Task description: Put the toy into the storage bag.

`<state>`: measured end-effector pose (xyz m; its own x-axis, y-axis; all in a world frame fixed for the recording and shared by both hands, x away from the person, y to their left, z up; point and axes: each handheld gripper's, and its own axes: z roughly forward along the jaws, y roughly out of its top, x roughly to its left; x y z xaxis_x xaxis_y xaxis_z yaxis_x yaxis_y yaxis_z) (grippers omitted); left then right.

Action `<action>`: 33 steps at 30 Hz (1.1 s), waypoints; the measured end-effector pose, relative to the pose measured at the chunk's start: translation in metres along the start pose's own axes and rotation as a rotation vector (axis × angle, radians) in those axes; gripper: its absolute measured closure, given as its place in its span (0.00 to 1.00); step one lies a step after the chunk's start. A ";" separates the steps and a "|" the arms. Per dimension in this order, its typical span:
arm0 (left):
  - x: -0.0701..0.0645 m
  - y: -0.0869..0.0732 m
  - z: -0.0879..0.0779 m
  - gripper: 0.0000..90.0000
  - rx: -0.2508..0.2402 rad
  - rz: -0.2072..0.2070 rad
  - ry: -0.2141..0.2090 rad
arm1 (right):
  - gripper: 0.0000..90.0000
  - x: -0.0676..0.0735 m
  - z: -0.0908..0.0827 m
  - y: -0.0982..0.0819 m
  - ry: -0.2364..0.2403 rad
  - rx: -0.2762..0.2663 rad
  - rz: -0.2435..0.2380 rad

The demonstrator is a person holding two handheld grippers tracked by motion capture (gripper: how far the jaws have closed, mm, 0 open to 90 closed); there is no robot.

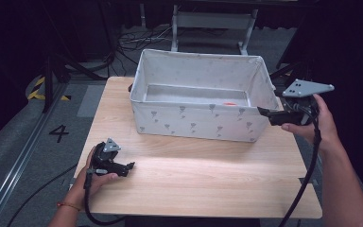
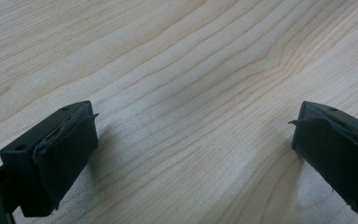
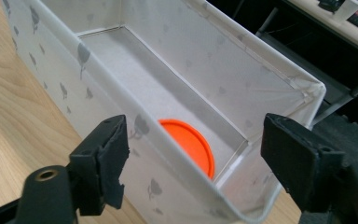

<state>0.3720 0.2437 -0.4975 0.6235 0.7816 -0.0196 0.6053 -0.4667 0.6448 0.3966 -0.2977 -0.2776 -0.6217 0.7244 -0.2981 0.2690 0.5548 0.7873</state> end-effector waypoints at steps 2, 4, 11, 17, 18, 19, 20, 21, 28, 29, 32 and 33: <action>0.000 0.000 0.000 0.01 0.000 0.000 0.000 | 0.24 0.005 -0.005 -0.008 -0.004 0.000 -0.014; 0.000 0.000 0.000 0.01 0.000 0.000 -0.001 | 0.24 0.008 -0.010 -0.016 -0.003 -0.004 -0.014; 0.000 0.000 0.000 0.01 0.000 -0.001 0.001 | 0.23 0.017 -0.019 -0.045 -0.036 0.018 -0.018; 0.000 0.000 0.000 0.01 0.000 -0.001 0.001 | 0.22 0.024 -0.017 -0.070 -0.055 0.068 -0.031; 0.000 0.000 0.000 0.01 0.000 -0.001 0.001 | 0.22 0.025 -0.016 -0.073 -0.060 0.076 -0.029; 0.000 0.000 0.000 0.01 0.000 -0.001 0.001 | 0.22 0.026 -0.015 -0.077 -0.069 0.081 -0.030; 0.000 0.000 0.000 0.01 0.000 -0.001 0.001 | 0.22 0.026 -0.015 -0.077 -0.069 0.081 -0.030; 0.000 0.000 0.000 0.01 0.000 -0.001 0.001 | 0.23 0.027 -0.015 -0.080 -0.079 0.085 -0.032; 0.000 0.000 0.000 0.01 0.000 -0.001 0.001 | 0.23 0.034 -0.009 -0.112 -0.077 0.083 -0.011; 0.000 0.000 0.000 0.01 0.000 -0.001 0.001 | 0.22 0.034 -0.006 -0.117 -0.072 0.088 -0.007; 0.000 0.000 0.000 0.01 0.000 -0.002 0.001 | 0.22 0.037 0.000 -0.130 -0.058 0.092 0.026; 0.000 0.000 0.000 0.01 0.000 -0.001 0.001 | 0.22 0.038 0.002 -0.134 -0.051 0.091 0.039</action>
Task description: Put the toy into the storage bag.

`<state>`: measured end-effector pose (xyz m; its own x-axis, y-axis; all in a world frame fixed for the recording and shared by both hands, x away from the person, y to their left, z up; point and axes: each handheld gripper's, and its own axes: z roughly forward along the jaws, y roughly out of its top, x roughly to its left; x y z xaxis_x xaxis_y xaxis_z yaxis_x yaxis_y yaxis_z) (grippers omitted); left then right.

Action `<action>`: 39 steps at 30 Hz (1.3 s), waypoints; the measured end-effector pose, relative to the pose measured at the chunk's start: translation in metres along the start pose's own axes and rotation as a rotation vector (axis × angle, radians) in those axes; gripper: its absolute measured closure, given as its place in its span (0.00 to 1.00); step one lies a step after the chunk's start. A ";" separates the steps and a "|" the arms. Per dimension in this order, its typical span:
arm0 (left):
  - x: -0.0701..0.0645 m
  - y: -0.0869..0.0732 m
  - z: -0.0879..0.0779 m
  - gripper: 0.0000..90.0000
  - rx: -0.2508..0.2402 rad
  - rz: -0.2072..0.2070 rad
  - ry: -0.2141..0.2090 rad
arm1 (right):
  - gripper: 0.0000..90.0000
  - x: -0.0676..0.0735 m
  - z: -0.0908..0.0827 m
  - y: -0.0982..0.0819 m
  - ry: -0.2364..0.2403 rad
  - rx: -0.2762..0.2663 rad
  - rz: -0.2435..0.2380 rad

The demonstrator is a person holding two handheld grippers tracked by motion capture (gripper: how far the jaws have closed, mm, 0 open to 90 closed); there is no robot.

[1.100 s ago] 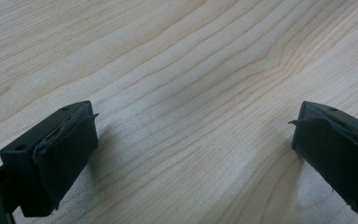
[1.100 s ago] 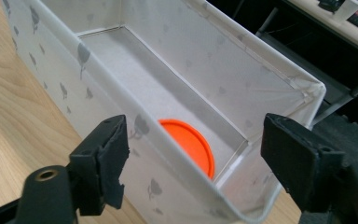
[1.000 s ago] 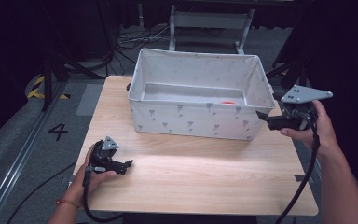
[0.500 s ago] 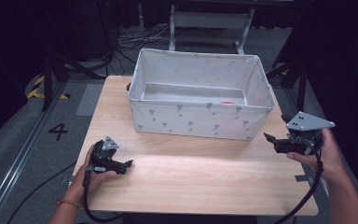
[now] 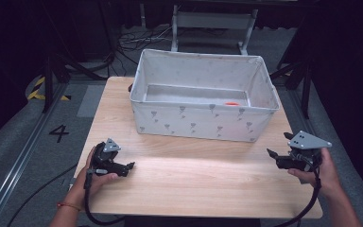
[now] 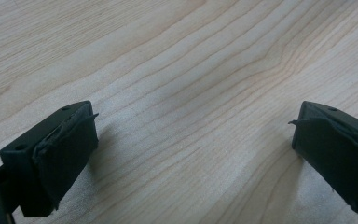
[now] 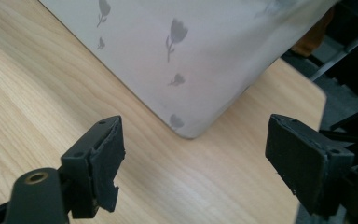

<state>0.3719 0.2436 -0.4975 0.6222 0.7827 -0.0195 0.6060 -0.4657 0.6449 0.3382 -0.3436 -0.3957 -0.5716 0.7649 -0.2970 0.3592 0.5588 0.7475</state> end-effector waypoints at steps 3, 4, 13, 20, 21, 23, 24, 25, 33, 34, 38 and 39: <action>0.000 0.000 0.000 0.01 0.000 -0.001 0.001 | 0.21 0.004 0.008 -0.014 0.002 0.029 0.013; 0.000 0.000 0.000 0.01 0.000 -0.001 0.001 | 0.21 0.004 0.010 -0.017 0.003 0.031 0.022; 0.000 0.000 0.000 0.00 0.000 -0.003 0.002 | 0.21 0.009 0.032 -0.057 0.048 0.078 0.101; 0.000 0.000 0.000 0.00 0.000 -0.003 0.002 | 0.22 0.012 0.041 -0.082 0.062 0.106 0.171; 0.000 0.000 0.000 0.00 0.000 -0.003 0.002 | 0.22 0.013 0.041 -0.086 0.065 0.107 0.184; 0.000 0.000 0.000 0.00 0.000 -0.003 0.002 | 0.23 0.014 0.041 -0.094 0.066 0.101 0.218; 0.000 0.000 0.000 0.00 0.000 -0.008 0.001 | 0.23 0.014 0.041 -0.098 0.071 0.106 0.233; 0.000 0.000 0.000 0.00 -0.001 -0.010 0.003 | 0.23 0.014 0.041 -0.102 0.072 0.089 0.254; 0.000 0.001 0.001 0.00 -0.006 -0.007 0.013 | 0.19 0.008 0.041 -0.108 0.108 0.099 0.323; 0.000 0.001 0.001 0.00 -0.007 -0.009 0.015 | 0.19 0.008 0.041 -0.108 0.108 0.099 0.322; 0.000 0.001 0.001 0.00 -0.007 -0.009 0.015 | 0.19 0.008 0.041 -0.108 0.108 0.099 0.322; 0.000 0.001 0.001 0.00 -0.007 -0.011 0.016 | 0.19 0.008 0.041 -0.108 0.108 0.099 0.322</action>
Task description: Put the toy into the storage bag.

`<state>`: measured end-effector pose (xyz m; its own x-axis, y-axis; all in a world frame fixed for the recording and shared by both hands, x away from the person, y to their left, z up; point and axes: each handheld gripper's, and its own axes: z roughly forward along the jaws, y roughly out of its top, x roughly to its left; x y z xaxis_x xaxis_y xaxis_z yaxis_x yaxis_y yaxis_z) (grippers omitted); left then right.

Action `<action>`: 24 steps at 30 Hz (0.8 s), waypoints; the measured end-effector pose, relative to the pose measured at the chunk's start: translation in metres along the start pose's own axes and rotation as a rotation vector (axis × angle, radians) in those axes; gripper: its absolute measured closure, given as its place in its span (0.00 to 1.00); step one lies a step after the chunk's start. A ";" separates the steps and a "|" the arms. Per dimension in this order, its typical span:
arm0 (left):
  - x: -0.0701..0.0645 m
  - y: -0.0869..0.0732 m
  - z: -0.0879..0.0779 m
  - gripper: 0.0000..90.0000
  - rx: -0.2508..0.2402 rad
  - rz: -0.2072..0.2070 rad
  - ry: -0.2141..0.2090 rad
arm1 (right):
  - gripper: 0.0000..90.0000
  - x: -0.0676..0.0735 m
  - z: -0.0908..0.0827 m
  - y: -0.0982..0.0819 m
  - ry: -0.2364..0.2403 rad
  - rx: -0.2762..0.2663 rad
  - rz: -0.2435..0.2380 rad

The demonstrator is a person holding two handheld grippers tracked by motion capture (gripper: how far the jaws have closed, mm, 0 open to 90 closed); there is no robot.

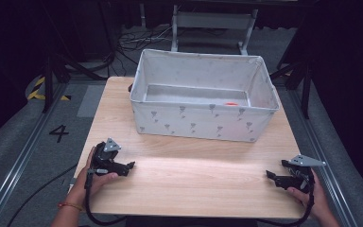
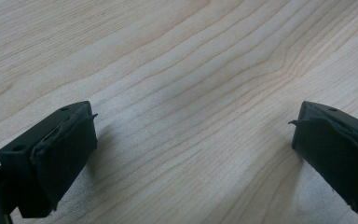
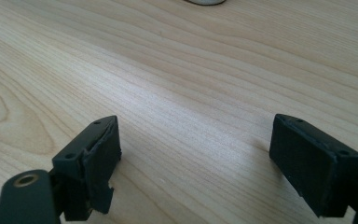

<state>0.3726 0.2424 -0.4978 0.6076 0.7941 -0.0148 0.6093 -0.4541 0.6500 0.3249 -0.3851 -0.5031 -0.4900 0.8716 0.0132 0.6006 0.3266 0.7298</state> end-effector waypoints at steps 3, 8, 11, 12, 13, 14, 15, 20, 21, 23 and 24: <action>-0.002 -0.001 -0.001 0.00 0.005 -0.020 0.010 | 0.18 0.000 0.000 0.000 -0.002 0.002 0.006; -0.003 0.000 0.000 0.00 0.002 -0.028 0.013 | 0.18 0.000 0.000 0.000 -0.002 0.002 0.006; -0.003 0.000 0.000 0.00 0.005 -0.028 0.017 | 0.18 0.000 0.000 0.000 -0.002 0.002 0.005; -0.003 0.000 0.000 0.00 0.005 -0.028 0.017 | 0.18 0.000 0.000 0.000 -0.002 0.002 0.005; -0.003 0.000 0.000 0.00 0.004 -0.027 0.017 | 0.18 0.000 0.000 0.000 -0.002 0.001 0.005; -0.003 0.000 0.000 0.00 0.005 -0.027 0.017 | 0.18 0.000 0.000 0.000 -0.002 0.002 0.006; -0.003 0.000 0.000 0.00 0.005 -0.029 0.017 | 0.18 0.000 0.000 0.000 -0.002 0.001 0.005; -0.003 0.000 0.000 0.00 0.003 -0.029 0.016 | 0.18 0.000 0.000 0.000 -0.002 0.002 0.006; -0.003 0.000 0.000 0.00 0.002 -0.029 0.016 | 0.18 0.000 0.000 0.000 -0.002 0.002 0.006; -0.003 0.000 0.000 0.00 0.003 -0.029 0.016 | 0.18 0.000 0.000 0.000 -0.002 0.002 0.006; -0.003 0.000 0.000 0.00 0.005 -0.029 0.017 | 0.18 0.000 0.000 0.000 -0.002 0.001 0.005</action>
